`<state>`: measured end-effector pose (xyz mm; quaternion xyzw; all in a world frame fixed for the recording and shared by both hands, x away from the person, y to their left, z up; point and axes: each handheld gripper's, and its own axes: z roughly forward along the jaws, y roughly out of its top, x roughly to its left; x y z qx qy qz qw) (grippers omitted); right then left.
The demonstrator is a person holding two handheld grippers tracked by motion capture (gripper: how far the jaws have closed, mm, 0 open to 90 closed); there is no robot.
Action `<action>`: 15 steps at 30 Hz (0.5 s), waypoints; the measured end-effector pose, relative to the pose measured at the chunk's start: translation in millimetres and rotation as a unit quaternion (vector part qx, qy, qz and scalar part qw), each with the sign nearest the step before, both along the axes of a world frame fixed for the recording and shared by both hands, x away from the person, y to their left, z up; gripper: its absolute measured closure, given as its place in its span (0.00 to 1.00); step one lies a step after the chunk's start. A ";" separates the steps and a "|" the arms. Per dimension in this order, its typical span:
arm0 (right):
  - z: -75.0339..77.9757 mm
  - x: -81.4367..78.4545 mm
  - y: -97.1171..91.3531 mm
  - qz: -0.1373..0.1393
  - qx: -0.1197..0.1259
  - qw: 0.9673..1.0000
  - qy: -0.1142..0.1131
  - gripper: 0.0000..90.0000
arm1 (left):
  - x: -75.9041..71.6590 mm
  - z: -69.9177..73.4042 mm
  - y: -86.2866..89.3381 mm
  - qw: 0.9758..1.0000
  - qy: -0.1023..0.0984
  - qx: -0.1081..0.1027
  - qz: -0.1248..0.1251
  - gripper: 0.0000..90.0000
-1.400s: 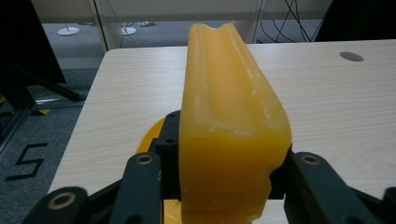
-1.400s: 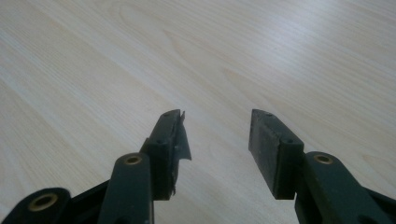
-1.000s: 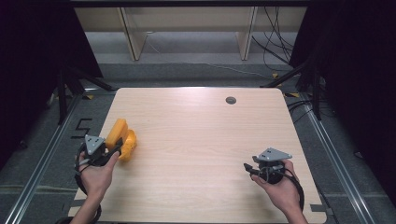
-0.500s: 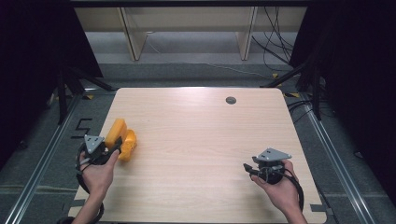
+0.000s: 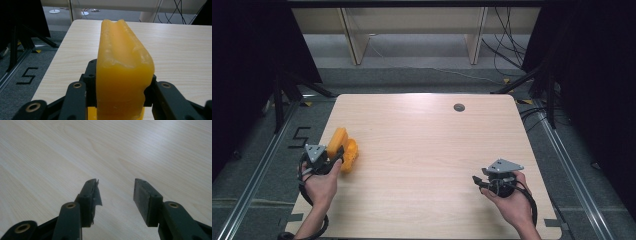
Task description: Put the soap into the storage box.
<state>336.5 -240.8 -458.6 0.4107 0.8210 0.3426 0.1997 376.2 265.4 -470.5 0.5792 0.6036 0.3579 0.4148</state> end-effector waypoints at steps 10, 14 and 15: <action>-0.6 0.2 0.5 0.002 0.000 1.000 -0.002 0.60 | 4.3 -9.8 -2.5 1.000 0.001 -0.001 -0.006 0.67; -0.7 0.1 0.9 0.003 -0.001 1.000 0.001 0.60 | 6.0 -14.7 -2.5 1.000 0.006 -0.007 -0.010 0.67; -0.2 -0.6 1.7 0.000 0.002 1.000 0.007 0.60 | 6.3 -15.6 -2.7 1.000 0.006 -0.004 -0.012 0.67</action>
